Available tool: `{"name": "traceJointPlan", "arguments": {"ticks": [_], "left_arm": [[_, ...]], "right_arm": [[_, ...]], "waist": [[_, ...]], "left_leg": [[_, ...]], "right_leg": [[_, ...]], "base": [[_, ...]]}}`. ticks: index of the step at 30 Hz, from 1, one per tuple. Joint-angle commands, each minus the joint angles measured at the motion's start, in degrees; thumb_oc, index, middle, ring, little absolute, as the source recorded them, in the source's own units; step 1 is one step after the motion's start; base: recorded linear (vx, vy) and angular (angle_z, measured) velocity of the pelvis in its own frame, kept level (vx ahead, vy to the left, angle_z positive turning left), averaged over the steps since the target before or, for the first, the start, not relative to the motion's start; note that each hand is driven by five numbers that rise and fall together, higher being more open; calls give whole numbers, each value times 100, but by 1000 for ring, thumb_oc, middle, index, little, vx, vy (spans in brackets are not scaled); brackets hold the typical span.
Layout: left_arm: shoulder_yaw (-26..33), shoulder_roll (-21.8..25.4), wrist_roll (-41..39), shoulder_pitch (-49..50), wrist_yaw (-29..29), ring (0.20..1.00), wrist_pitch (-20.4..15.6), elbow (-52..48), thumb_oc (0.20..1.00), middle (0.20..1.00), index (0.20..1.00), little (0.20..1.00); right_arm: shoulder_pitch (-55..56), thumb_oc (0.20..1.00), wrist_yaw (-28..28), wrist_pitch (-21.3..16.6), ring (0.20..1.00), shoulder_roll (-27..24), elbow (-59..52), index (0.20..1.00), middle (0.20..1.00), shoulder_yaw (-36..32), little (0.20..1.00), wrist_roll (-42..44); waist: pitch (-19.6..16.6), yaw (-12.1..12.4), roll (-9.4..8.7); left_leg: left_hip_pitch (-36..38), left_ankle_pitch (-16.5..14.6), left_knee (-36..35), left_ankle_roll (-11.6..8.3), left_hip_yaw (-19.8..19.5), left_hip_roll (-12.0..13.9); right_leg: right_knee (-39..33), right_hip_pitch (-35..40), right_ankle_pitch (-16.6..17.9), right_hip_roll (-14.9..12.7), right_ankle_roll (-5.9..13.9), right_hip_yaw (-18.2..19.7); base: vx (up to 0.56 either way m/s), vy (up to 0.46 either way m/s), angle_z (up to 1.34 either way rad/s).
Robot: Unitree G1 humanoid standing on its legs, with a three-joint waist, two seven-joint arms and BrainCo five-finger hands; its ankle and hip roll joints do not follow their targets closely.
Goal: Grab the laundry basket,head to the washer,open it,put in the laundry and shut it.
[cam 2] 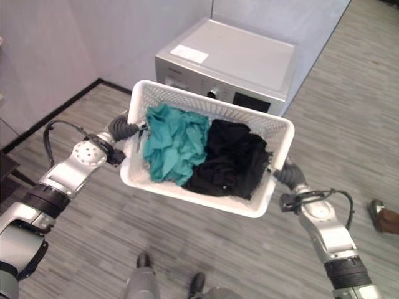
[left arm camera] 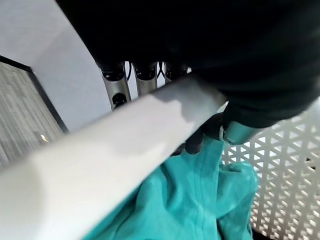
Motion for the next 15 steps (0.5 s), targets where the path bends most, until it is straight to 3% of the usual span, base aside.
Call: {"name": "traceJointPlan", "arguments": {"ticks": [1,3,7,8,10,11,12,13,14,15], "left_arm": [[-1,-7,-120,-1146,326,200,-666,-221,200,200,200,200],[-105,84,-135,-1266,303,200,-704,-259,200,200,200,200],[-96,106,-119,-1246,310,200,-730,-303,200,200,200,200],[-165,235,-109,-1248,299,200,-791,-393,200,200,200,200],[-220,301,-100,-1263,309,200,-807,-428,200,200,200,200],[-258,345,-83,-1304,310,200,-811,-455,200,200,200,200],[-272,413,-49,-1354,330,200,-806,-471,200,200,200,200],[-271,419,-50,-1354,330,200,-806,-471,200,200,200,200],[-290,513,-50,-1394,329,200,-807,-515,200,200,200,200],[-307,689,-67,-1458,337,200,-799,-577,200,200,200,200]], "right_arm": [[-570,200,-26,-809,200,-423,-563,200,200,-344,200,306],[-710,200,-65,-818,200,-364,-462,200,200,-246,200,349],[-777,200,-59,-814,200,-285,-419,200,200,-163,200,339],[-865,200,-34,-829,200,-181,-415,200,200,-56,200,299],[-881,200,-32,-838,200,-140,-403,200,200,-24,200,278],[-918,200,-31,-839,200,-89,-395,200,200,11,200,248],[-985,200,-23,-823,200,14,-359,200,200,96,200,162],[-993,200,-24,-824,200,19,-355,200,200,103,200,160],[-1050,200,-7,-773,200,79,-324,200,200,154,200,125],[-1160,200,42,-703,200,183,-292,200,200,264,200,41]], "waist": [[-388,294,278],[-359,378,322],[-426,416,352],[-520,540,364],[-554,559,346],[-566,584,330],[-613,642,343],[-611,671,321],[-590,679,334],[-499,644,420]], "left_leg": [[193,619,-265,443,-136,-169],[97,685,-390,426,-284,-240],[161,723,-287,451,-173,-226],[111,671,200,501,-251,-365],[29,551,515,555,-208,-434],[48,418,688,630,-132,-493],[227,155,796,839,-33,-621],[231,142,802,856,11,-640],[412,19,802,987,56,-743],[677,-117,785,1212,165,-833]], "right_leg": [[674,84,-833,-521,666,164],[774,214,-991,-491,655,227],[797,292,-1054,-501,713,247],[986,434,-1189,-643,772,346],[1192,397,-1241,-722,805,363],[1481,348,-1272,-820,842,372],[2238,149,-1126,-1050,996,363],[2320,101,-1161,-1093,1015,406],[2885,-98,-953,-1245,1140,445],[3885,-552,-424,-1461,1321,455]], "base": [[137,51,-15],[303,137,-27],[245,144,-13],[324,225,-14],[307,243,-23],[375,364,-23],[277,291,-34],[269,309,-35],[199,294,-45],[244,363,-39]]}}
